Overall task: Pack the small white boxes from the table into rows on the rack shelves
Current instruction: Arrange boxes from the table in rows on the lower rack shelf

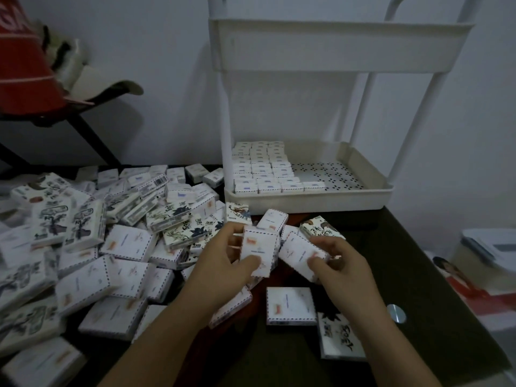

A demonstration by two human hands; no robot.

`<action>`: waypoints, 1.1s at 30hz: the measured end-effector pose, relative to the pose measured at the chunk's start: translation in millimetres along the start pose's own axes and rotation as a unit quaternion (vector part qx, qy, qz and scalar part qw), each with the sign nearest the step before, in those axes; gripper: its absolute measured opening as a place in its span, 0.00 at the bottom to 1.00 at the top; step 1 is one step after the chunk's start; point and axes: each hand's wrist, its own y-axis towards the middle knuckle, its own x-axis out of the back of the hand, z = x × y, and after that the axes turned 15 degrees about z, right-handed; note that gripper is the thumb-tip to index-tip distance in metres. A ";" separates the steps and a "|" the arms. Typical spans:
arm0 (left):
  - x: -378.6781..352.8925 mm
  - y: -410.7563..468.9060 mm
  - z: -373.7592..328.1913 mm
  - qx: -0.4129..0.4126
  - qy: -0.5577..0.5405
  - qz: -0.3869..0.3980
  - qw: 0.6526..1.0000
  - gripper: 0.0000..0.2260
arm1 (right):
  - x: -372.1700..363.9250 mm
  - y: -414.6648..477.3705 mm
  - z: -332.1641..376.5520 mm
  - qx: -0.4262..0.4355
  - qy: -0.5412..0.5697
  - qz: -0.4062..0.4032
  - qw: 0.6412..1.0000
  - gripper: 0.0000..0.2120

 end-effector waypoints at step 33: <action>-14.3 260.7 -86.8 -0.053 0.144 -0.012 0.988 0.27 | 127.9 194.6 41.2 0.049 -0.184 -0.005 0.982 0.16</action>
